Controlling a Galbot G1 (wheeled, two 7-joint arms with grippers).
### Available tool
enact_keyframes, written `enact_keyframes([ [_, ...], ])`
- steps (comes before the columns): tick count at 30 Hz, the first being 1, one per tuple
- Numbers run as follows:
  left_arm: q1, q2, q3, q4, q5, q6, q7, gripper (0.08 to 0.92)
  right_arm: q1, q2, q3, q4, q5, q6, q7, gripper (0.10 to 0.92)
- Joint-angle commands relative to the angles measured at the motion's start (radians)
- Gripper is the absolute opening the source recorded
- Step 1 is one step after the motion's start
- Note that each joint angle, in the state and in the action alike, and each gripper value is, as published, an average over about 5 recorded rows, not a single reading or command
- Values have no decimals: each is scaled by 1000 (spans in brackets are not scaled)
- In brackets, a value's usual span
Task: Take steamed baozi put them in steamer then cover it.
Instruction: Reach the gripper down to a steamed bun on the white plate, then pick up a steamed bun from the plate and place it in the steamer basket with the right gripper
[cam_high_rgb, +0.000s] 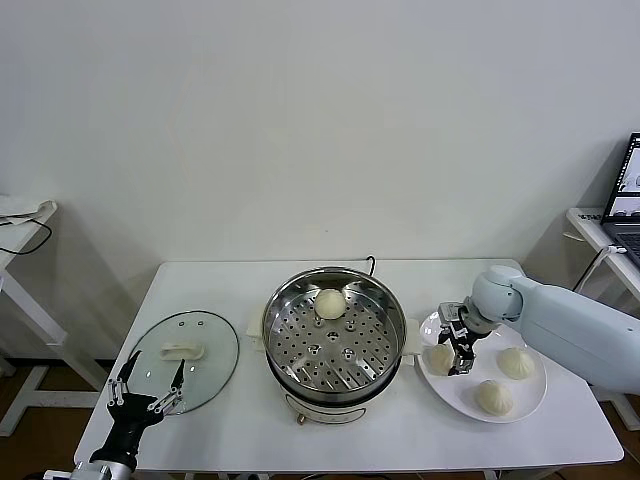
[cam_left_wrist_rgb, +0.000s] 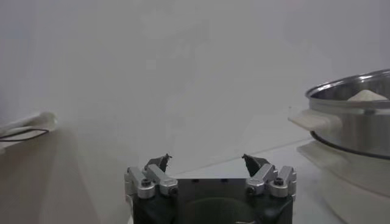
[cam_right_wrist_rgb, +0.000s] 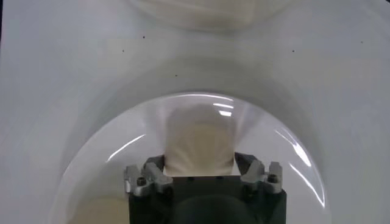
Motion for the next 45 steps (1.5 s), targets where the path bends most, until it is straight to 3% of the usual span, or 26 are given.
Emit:
enact_keyframes([
  [1, 0, 0, 1, -1, 0, 1, -2, 823, 3, -2, 1, 0, -2, 2, -5, 730],
  [12, 6, 1, 6, -17, 2, 3, -5, 823, 196, -120, -84, 124, 134, -18, -45, 721],
  [23, 16, 11, 4, -42, 4, 6, -7, 823, 706, -244, -410, 360, 380, -131, -102, 725],
  [32, 21, 11, 8, -60, 4, 0, -7, 823, 1064, -110, -617, 476, 576, -225, -97, 729],
  [45, 19, 10, 0, -87, 1, 0, -18, 823, 946, 230, -511, 472, 741, -432, 30, 729],
])
